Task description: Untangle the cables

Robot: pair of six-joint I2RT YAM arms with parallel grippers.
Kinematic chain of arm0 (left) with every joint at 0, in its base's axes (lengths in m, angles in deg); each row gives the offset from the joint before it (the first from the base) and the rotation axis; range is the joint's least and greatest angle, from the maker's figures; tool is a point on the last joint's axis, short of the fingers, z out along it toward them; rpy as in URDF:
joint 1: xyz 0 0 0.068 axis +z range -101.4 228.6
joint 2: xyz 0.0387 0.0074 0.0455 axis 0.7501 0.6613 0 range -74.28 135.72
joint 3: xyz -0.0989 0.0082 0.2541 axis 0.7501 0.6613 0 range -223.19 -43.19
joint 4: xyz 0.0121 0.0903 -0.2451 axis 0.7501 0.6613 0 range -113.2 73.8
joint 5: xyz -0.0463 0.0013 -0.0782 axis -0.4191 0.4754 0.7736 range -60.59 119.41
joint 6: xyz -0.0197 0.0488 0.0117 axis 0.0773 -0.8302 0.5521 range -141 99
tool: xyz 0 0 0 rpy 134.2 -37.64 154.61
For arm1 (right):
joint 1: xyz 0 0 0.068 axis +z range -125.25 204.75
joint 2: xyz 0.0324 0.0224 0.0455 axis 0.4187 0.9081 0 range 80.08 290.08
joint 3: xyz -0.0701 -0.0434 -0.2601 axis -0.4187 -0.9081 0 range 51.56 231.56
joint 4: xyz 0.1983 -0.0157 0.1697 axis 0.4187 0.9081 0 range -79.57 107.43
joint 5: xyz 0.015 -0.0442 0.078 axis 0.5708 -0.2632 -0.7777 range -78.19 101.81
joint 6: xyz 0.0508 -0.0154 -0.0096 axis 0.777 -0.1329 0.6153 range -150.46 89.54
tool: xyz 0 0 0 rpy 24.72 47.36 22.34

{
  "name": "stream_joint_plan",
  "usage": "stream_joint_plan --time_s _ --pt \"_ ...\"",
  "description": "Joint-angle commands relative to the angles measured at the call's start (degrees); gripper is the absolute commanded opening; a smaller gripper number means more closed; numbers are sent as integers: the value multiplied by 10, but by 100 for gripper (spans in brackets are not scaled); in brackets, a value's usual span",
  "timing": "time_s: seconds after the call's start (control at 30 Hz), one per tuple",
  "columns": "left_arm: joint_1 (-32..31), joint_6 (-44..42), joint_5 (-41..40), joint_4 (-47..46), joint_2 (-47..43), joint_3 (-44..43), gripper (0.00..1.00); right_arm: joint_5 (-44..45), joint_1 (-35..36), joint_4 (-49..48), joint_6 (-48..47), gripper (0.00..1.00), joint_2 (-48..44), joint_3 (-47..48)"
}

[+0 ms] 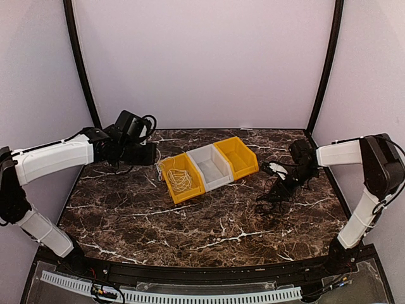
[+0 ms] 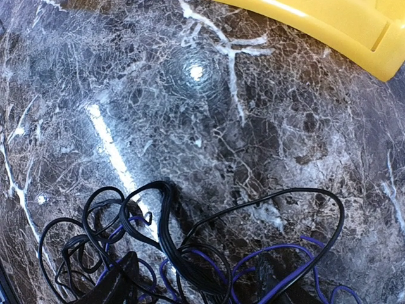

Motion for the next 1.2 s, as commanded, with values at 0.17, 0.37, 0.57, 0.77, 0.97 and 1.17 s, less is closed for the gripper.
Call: stream_joint_plan --time_s 0.17,0.37,0.57,0.77,0.97,1.17 --pt "-1 -14 46 -45 134 -75 0 1 -4 7 -6 60 -14 -3" --pt "-3 -12 96 -67 165 -118 0 2 -4 7 -6 60 -12 -3" --pt "-32 -27 156 -97 158 -156 0 -3 -3 9 -8 60 -4 1" --pt "-39 -22 136 -105 149 -142 0 -4 -3 11 -11 59 2 0" --pt "-38 -15 94 -103 155 -101 0 -4 -3 13 -11 60 7 1" --pt "-24 -5 68 -105 146 -58 0 -5 -3 16 -12 60 12 1"
